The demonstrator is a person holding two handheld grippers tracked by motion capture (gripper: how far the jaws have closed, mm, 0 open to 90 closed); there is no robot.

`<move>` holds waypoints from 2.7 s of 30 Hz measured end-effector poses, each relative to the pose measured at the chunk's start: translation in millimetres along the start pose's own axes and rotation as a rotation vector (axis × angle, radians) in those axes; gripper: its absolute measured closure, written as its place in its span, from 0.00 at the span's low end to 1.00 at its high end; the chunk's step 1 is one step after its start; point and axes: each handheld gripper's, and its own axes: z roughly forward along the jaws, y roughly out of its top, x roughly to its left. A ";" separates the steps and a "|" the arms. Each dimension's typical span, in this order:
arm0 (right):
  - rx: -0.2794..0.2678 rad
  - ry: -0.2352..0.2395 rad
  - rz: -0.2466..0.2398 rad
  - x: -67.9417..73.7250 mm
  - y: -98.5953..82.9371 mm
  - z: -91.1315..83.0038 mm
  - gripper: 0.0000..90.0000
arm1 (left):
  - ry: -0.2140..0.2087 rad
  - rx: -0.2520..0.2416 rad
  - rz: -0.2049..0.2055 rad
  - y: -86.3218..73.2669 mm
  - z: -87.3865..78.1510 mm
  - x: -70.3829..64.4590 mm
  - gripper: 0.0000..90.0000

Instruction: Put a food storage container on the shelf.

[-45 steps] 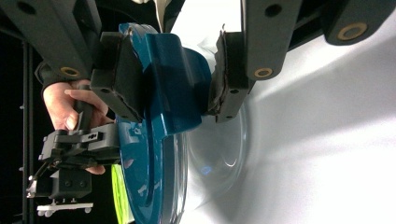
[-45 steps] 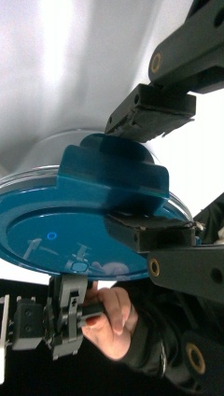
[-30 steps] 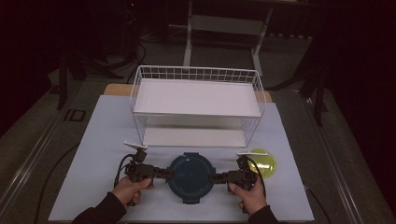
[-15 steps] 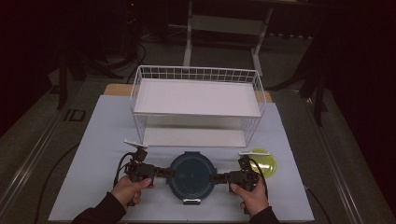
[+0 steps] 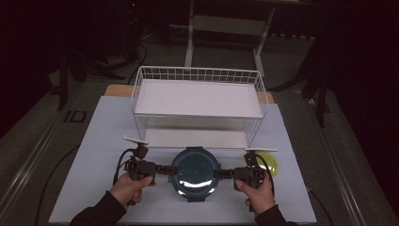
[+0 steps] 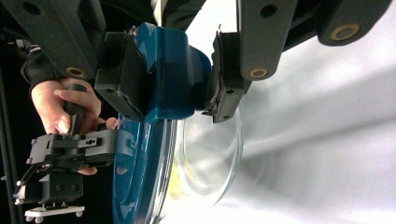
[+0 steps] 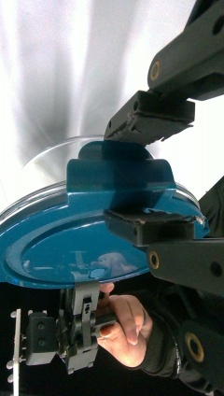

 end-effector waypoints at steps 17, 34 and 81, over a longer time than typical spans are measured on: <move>-0.058 0.012 -0.055 34.1 23.8 -27.0 0.61 | 0.010 -0.047 0.074 28.9 -23.4 -41.6 0.63; -0.107 0.012 -0.103 64.6 52.0 -54.0 0.61 | 0.006 -0.079 0.139 62.1 -40.5 -76.6 0.63; -0.179 -0.061 -0.027 89.5 166.8 -75.9 0.61 | 0.017 -0.132 0.082 182.2 -43.4 -84.6 0.62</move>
